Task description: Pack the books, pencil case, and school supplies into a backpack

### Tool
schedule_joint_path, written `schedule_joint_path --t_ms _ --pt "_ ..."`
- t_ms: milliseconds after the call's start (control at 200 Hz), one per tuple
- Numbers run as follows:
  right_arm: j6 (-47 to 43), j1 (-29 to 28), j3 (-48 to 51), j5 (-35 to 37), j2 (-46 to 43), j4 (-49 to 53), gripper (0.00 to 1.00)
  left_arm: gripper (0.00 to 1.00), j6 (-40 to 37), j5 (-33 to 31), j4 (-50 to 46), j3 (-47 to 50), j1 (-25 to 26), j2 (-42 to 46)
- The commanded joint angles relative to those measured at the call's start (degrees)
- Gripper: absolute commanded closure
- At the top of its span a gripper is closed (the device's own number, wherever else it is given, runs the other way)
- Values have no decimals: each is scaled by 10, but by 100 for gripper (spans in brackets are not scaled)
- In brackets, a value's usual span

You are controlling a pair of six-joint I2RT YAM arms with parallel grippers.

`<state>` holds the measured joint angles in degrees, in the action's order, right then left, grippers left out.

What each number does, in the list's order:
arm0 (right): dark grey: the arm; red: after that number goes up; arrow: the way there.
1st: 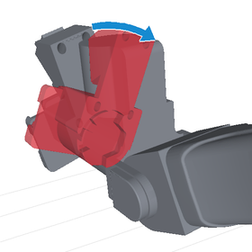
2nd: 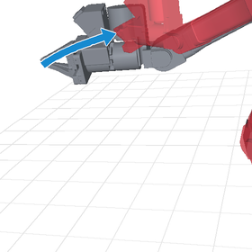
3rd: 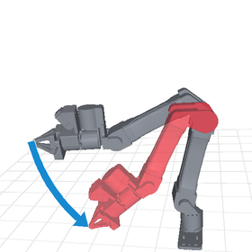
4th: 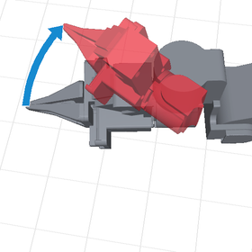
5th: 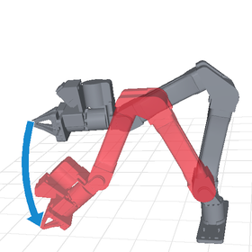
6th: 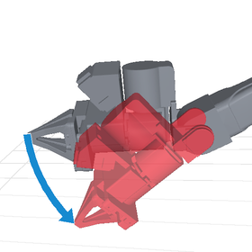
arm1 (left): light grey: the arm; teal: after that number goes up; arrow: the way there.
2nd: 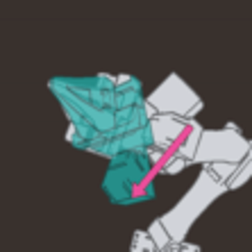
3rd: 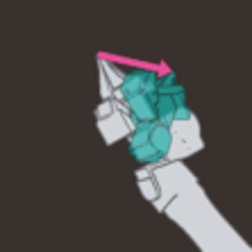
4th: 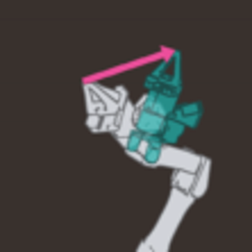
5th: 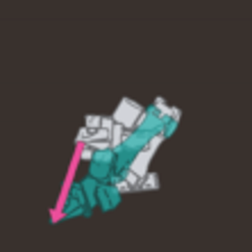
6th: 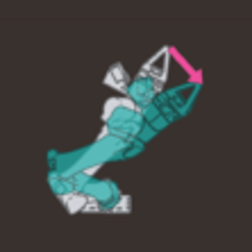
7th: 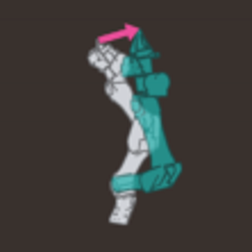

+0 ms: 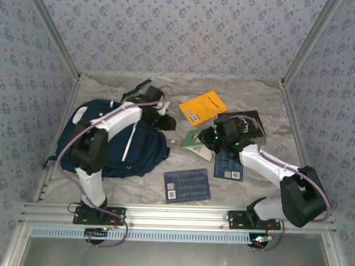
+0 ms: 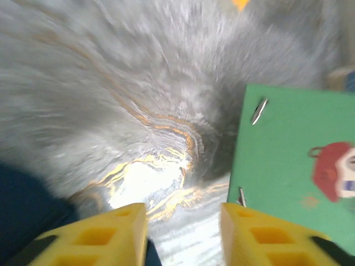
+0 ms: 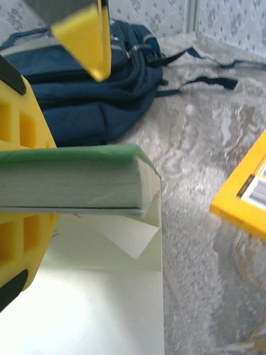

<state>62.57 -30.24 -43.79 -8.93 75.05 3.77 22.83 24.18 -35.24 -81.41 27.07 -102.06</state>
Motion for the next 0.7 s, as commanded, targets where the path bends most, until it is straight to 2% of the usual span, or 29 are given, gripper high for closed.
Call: schedule_joint_path --t_ms 0,155,310,390,545,695 --pt "-35 4 -45 -15 -53 16 96 45 55 29 24 42 -17 82" --pt "-36 4 -58 -32 -102 -12 96 37 164 87 103 123 -41 174" --pt "-8 -6 -57 -55 -129 -64 95 32 257 152 182 163 -46 233" --pt "9 -17 -57 -60 -134 -88 95 30 303 162 223 192 -45 256" --pt "27 -40 -54 -60 -132 -125 94 29 422 186 379 270 -39 279" --pt "41 -56 -38 -43 -133 -166 94 30 449 193 442 290 -17 273"
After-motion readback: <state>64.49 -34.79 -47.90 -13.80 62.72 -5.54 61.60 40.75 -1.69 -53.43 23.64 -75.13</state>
